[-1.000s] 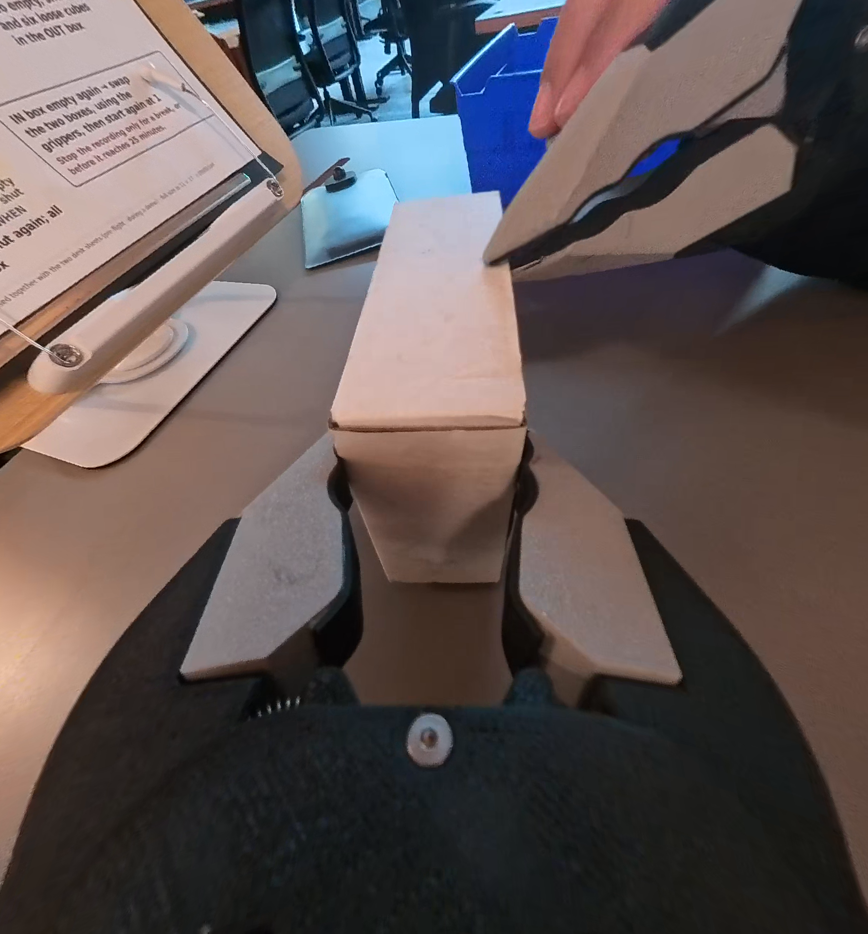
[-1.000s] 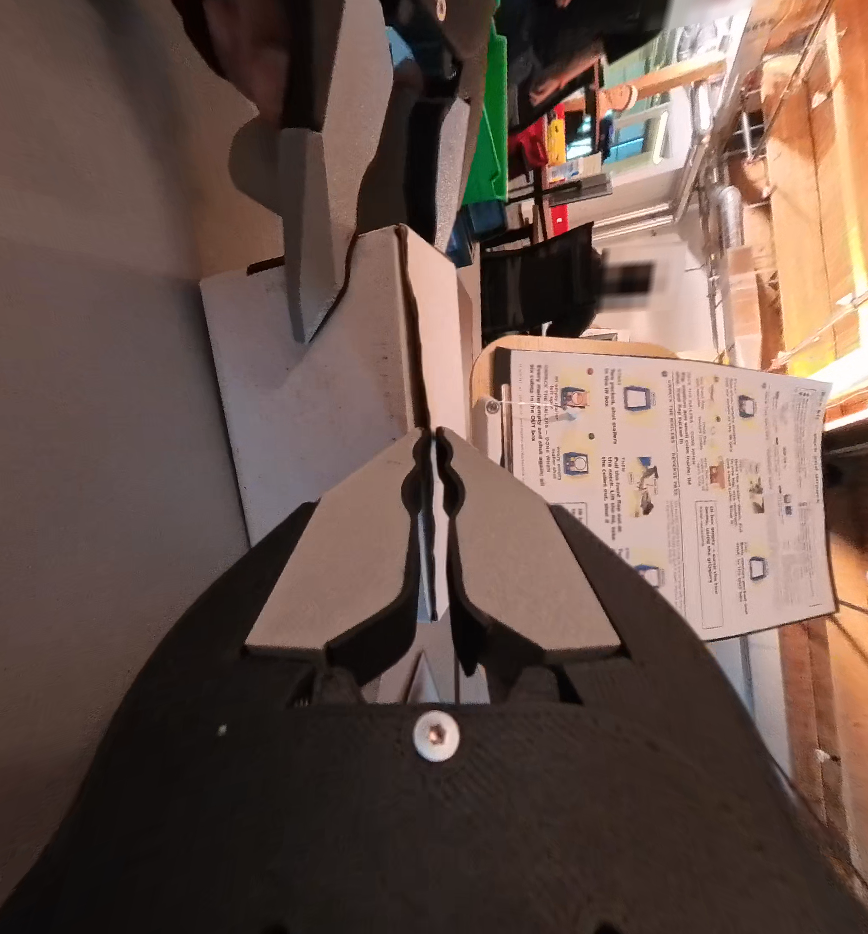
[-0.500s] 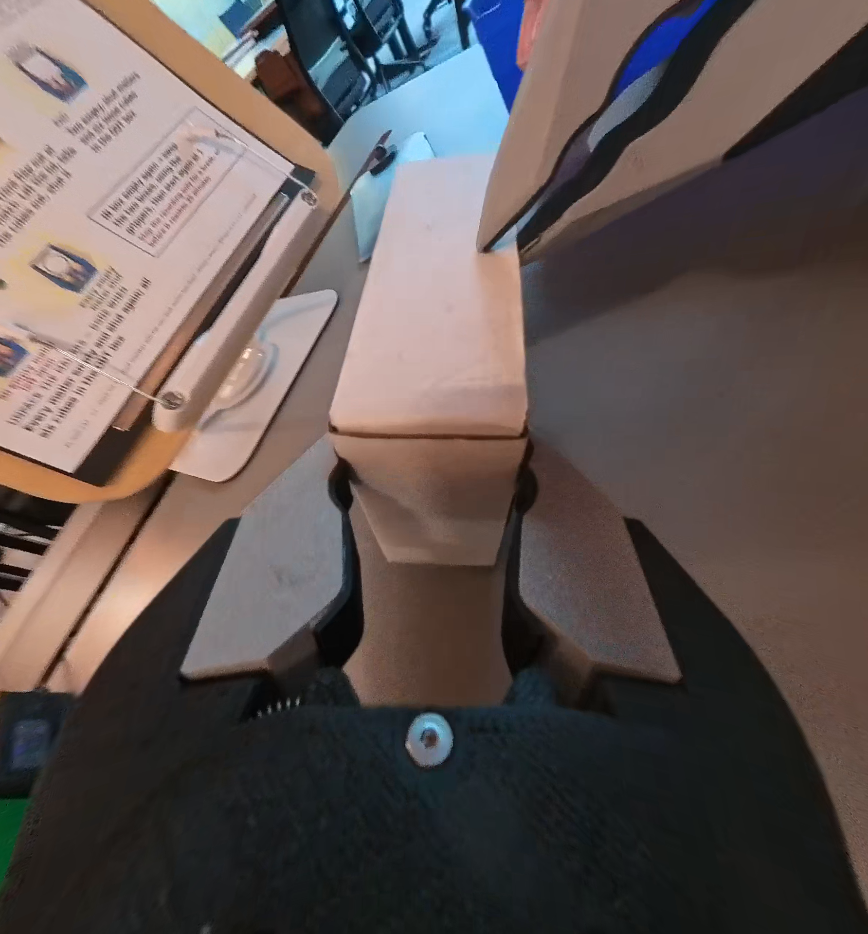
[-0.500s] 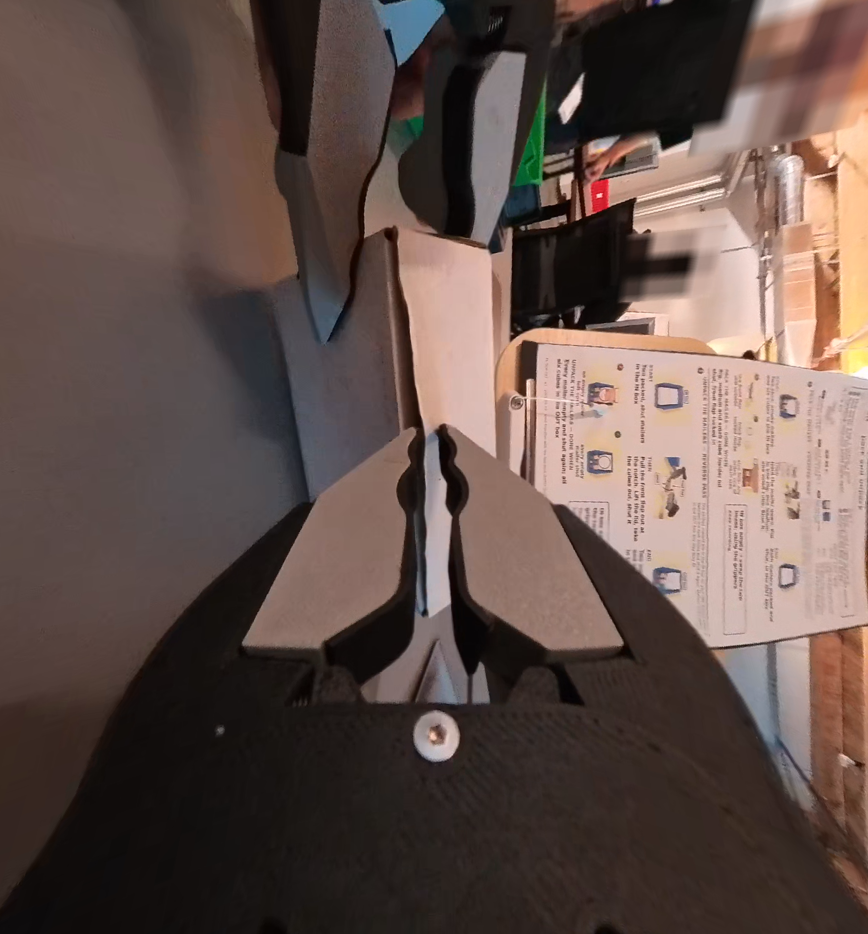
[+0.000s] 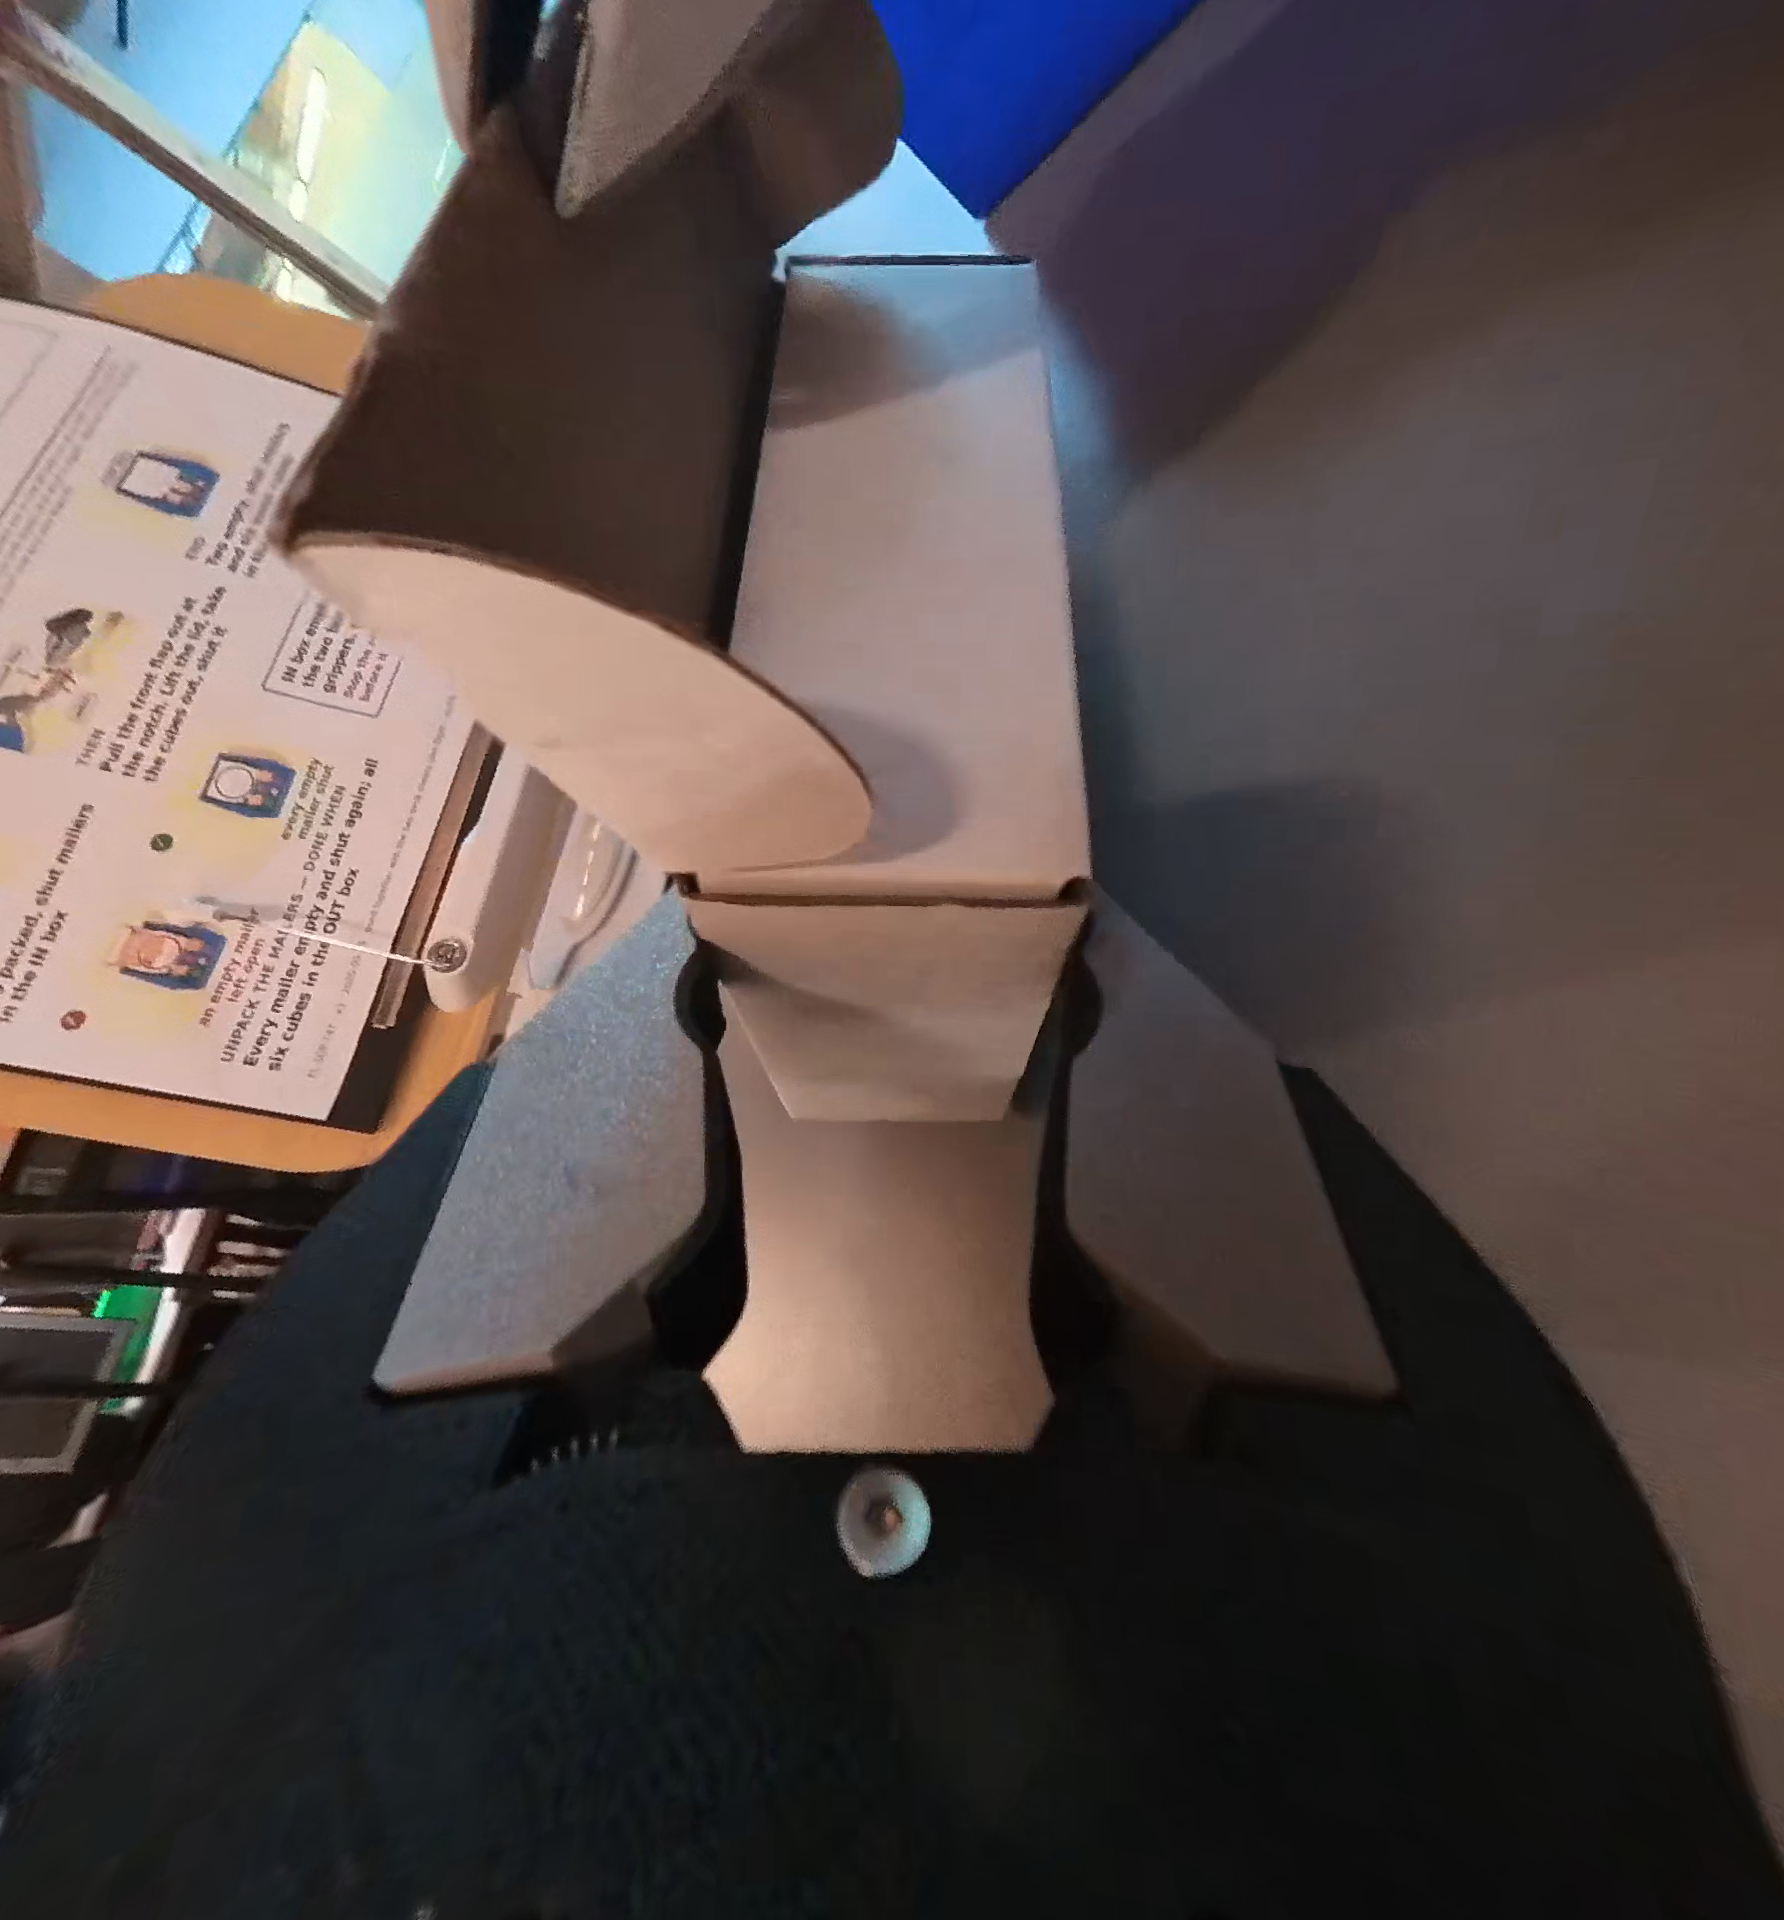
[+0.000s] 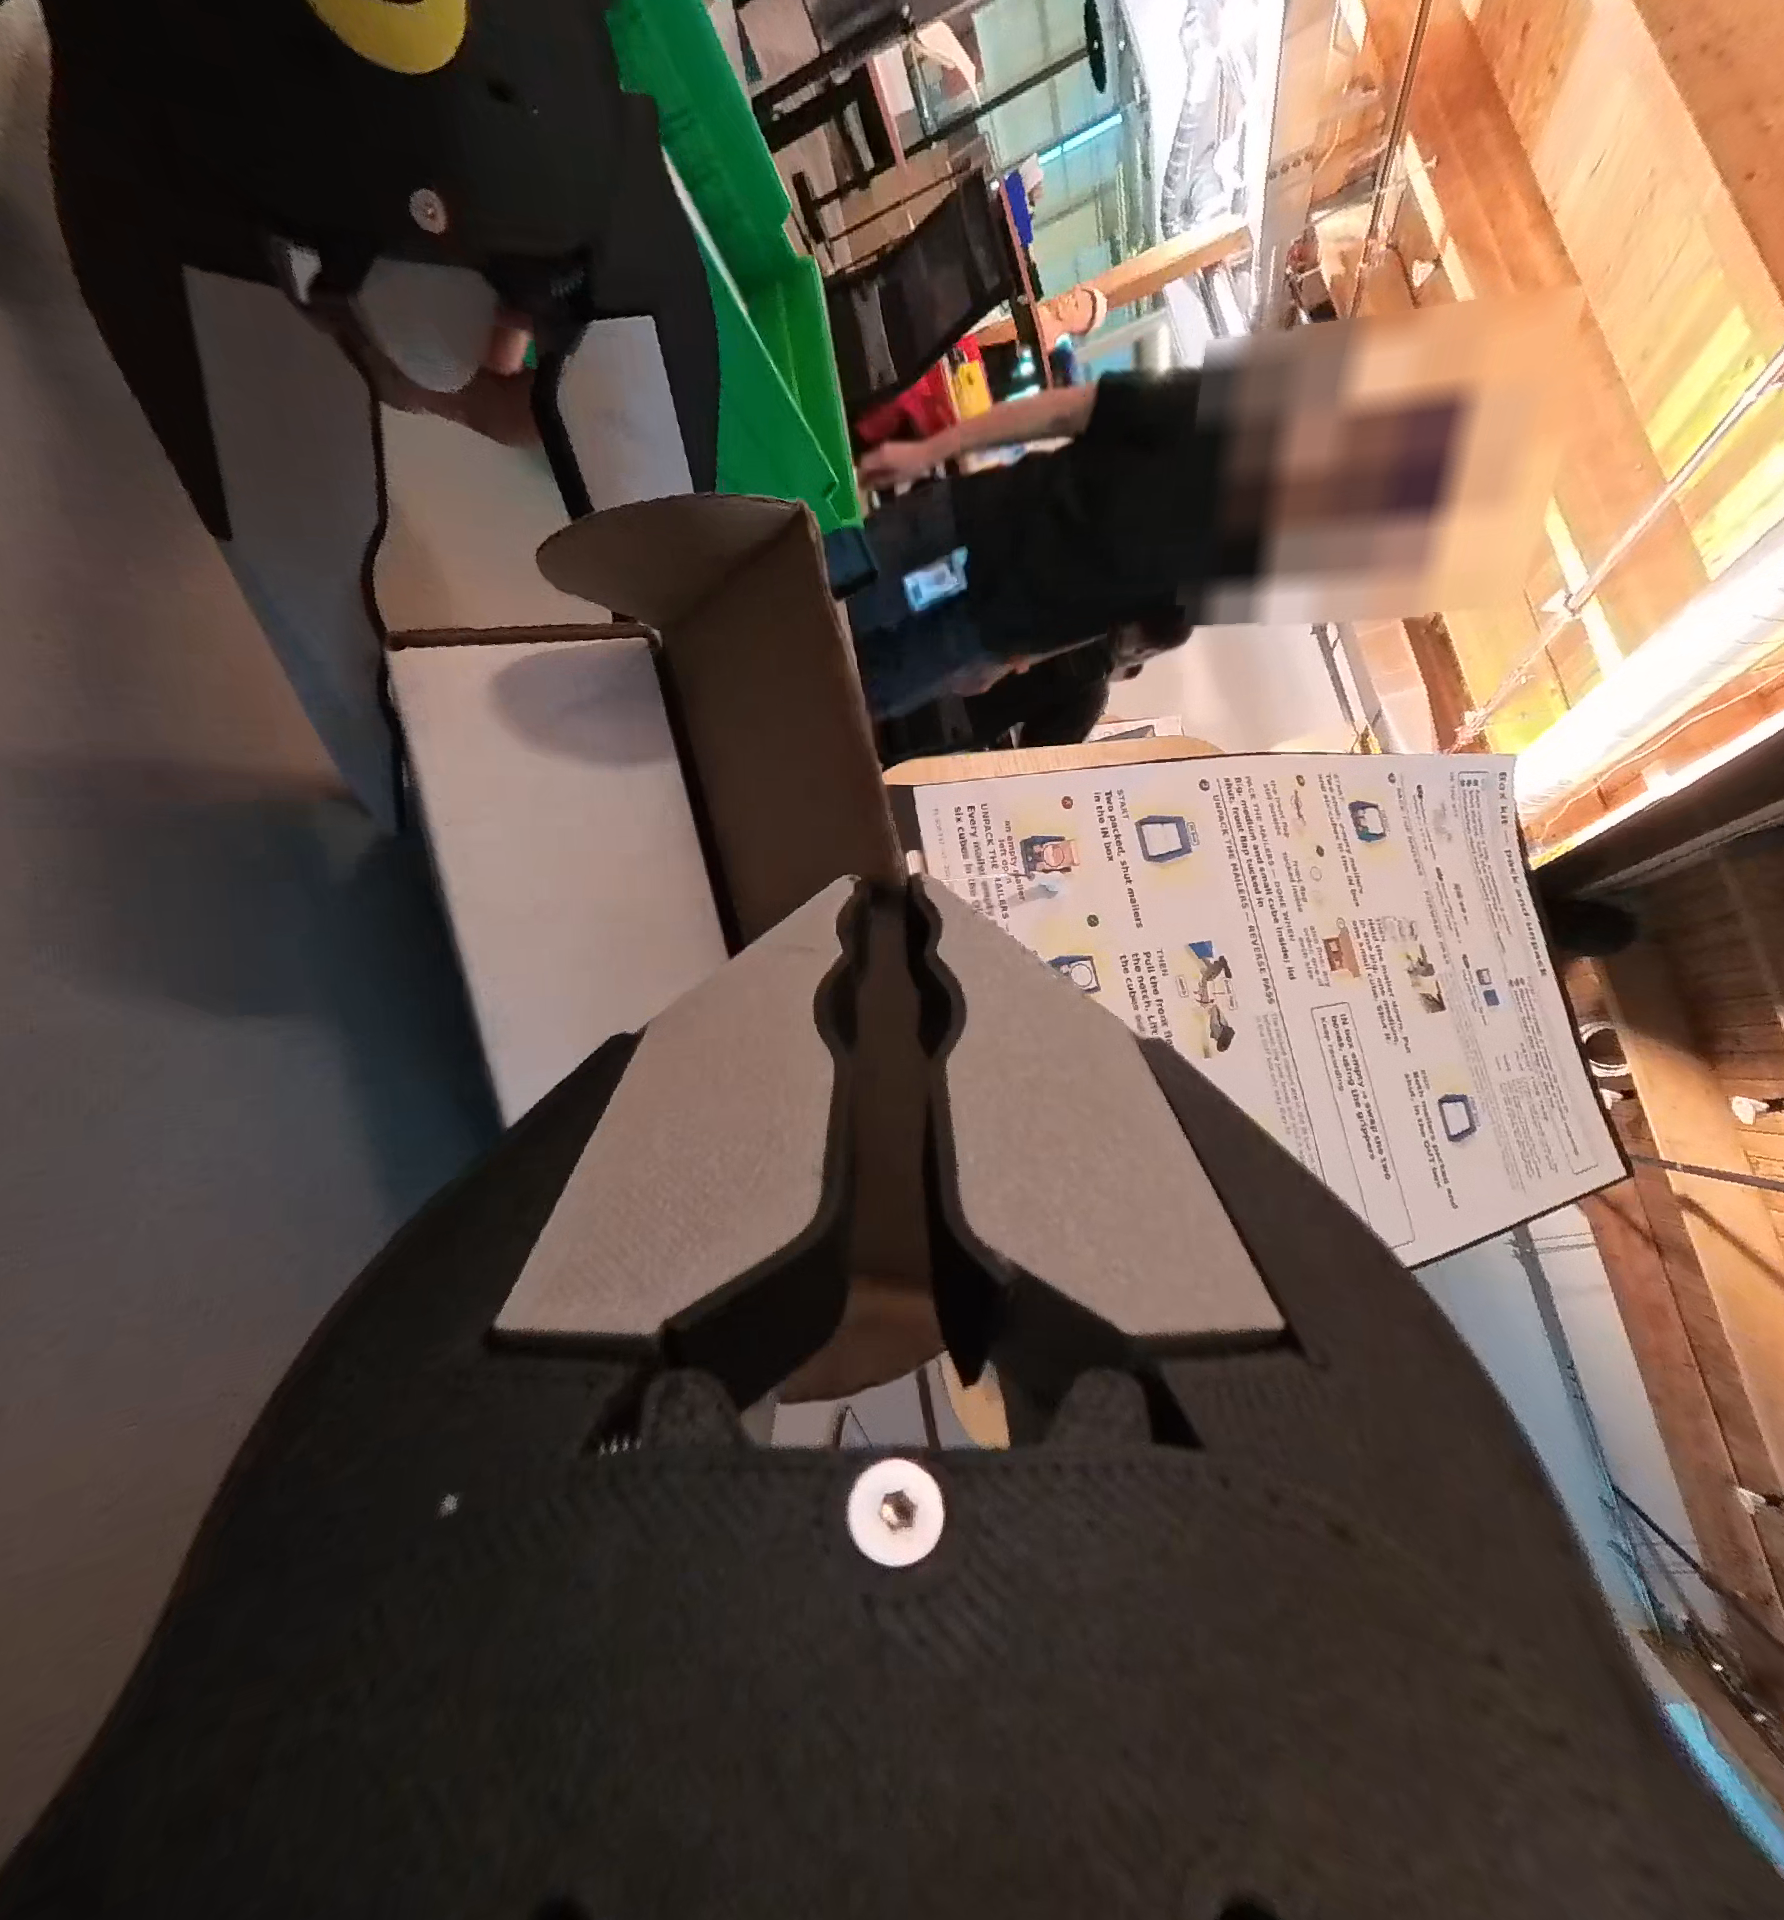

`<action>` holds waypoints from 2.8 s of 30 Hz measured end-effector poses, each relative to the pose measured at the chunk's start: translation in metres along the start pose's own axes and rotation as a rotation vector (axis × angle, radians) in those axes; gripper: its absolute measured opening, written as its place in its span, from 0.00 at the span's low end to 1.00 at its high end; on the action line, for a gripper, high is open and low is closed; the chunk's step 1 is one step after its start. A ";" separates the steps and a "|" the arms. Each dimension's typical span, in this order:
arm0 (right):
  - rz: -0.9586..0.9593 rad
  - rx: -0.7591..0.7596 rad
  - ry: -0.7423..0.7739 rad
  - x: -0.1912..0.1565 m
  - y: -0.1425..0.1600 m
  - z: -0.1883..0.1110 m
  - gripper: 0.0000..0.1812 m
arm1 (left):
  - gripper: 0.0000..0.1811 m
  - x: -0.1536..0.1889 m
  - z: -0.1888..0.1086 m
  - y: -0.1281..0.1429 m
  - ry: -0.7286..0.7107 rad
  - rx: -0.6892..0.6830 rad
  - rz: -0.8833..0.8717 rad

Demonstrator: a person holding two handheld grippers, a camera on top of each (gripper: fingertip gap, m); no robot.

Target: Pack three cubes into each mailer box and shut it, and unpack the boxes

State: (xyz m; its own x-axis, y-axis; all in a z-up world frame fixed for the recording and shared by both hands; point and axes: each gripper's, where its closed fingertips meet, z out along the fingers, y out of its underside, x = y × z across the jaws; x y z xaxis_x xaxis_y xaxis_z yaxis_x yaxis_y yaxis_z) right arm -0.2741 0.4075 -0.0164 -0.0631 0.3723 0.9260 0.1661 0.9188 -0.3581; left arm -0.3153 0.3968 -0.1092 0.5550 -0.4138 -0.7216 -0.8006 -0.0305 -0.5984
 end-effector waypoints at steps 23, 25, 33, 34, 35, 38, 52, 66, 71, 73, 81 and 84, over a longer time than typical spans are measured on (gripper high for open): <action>0.338 -0.049 -0.089 -0.006 0.044 0.020 0.00 | 0.34 0.023 0.010 -0.007 -0.029 0.011 0.318; 0.302 -0.058 -0.076 -0.006 0.042 0.020 0.00 | 0.35 0.022 0.010 -0.005 -0.042 0.009 0.291; 0.276 -0.064 -0.084 -0.006 0.038 0.015 0.00 | 0.39 0.025 -0.014 -0.002 0.157 0.065 -0.117; 0.270 -0.076 -0.102 -0.010 0.040 0.016 0.00 | 0.37 0.020 -0.019 -0.002 0.165 0.086 -0.176; 0.258 -0.095 -0.118 -0.014 0.043 0.017 0.00 | 0.38 0.012 -0.025 -0.005 0.159 0.117 -0.234; 0.211 -0.147 -0.144 -0.025 0.052 0.021 0.00 | 0.38 -0.011 -0.041 -0.023 0.151 0.258 -0.411; 0.420 -0.123 -0.065 0.006 0.065 0.012 0.00 | 0.40 0.002 -0.011 -0.056 0.134 0.195 -0.543; 0.790 -0.201 0.085 0.042 0.123 -0.001 0.00 | 0.00 0.014 0.023 -0.046 -0.235 -0.210 -0.040; 0.761 -0.042 -0.020 0.041 0.094 -0.010 0.00 | 0.00 -0.002 0.017 -0.043 -0.160 -0.199 -0.207; 0.674 0.077 -0.125 0.030 0.065 -0.019 0.00 | 0.00 -0.010 0.015 -0.041 -0.119 -0.189 -0.286; 0.365 0.096 -0.289 -0.029 0.029 -0.013 0.00 | 0.00 -0.034 0.007 -0.041 0.061 -0.093 -0.532; 0.226 -0.012 -0.169 -0.032 0.045 0.005 0.10 | 0.00 -0.037 0.006 -0.039 0.112 -0.035 -0.610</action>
State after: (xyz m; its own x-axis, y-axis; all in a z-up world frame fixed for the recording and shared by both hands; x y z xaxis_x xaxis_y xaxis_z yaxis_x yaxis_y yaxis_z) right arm -0.2694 0.4373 -0.0630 -0.1865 0.5848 0.7894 0.2060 0.8089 -0.5506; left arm -0.3031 0.4186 -0.0615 0.8896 -0.4051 -0.2112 -0.3546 -0.3210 -0.8782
